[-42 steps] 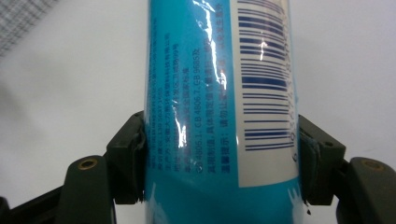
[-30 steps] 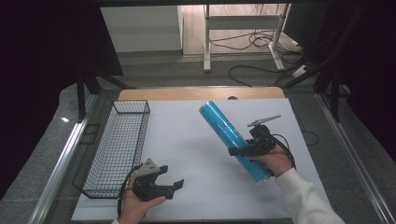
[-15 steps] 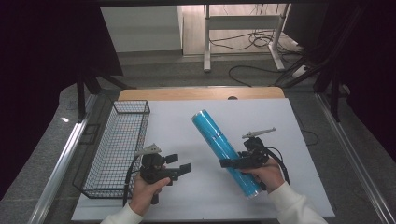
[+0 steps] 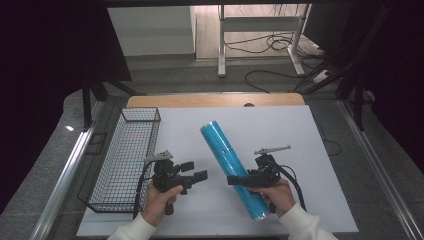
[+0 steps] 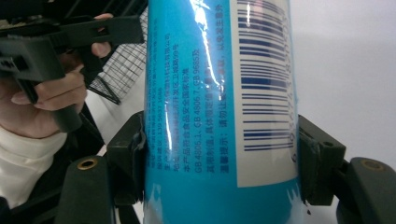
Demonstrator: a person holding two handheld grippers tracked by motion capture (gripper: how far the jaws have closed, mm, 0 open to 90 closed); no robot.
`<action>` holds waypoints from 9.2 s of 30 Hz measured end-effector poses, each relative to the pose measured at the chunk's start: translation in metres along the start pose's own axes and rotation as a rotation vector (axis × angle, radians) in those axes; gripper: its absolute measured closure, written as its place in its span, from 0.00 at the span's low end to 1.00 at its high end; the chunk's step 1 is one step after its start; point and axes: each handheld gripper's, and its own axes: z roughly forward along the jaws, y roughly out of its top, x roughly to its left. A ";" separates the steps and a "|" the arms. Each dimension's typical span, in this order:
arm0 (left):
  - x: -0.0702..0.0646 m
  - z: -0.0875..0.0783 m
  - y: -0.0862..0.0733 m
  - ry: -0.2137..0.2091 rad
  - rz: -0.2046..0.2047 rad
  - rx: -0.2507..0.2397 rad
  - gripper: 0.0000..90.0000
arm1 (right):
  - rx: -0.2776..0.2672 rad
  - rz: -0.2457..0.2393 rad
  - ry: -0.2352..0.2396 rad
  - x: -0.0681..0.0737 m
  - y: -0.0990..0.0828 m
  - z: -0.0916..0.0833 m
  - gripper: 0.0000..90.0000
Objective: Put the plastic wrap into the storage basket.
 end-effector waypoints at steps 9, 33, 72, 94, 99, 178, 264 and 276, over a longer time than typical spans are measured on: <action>0.009 0.010 0.006 -0.065 -0.073 -0.032 0.08 | -0.048 -0.029 0.059 0.021 -0.006 0.016 0.36; 0.031 0.013 0.013 -0.207 -0.246 -0.001 0.33 | -0.113 -0.075 0.070 0.050 -0.001 0.062 0.34; 0.016 -0.070 0.052 -0.193 -0.189 -0.097 0.35 | -0.189 -0.191 -0.323 -0.019 -0.026 -0.055 0.09; 0.035 -0.135 0.084 -0.057 -0.154 -0.144 0.35 | -0.130 -0.224 -0.405 -0.023 -0.025 -0.051 0.10; 0.039 -0.156 0.086 -0.028 -0.150 -0.165 0.35 | -0.116 -0.231 -0.415 -0.024 -0.026 -0.049 0.10; 0.095 -0.195 0.083 0.397 -0.147 0.178 0.35 | -0.060 -0.240 -0.407 -0.030 -0.027 -0.043 0.12; 0.006 -0.090 0.035 0.321 0.140 0.126 0.24 | -0.102 -0.262 -0.387 -0.035 -0.033 -0.052 0.12; 0.004 -0.062 0.010 0.325 0.190 0.190 0.24 | -0.113 -0.271 -0.377 -0.034 -0.037 -0.059 0.14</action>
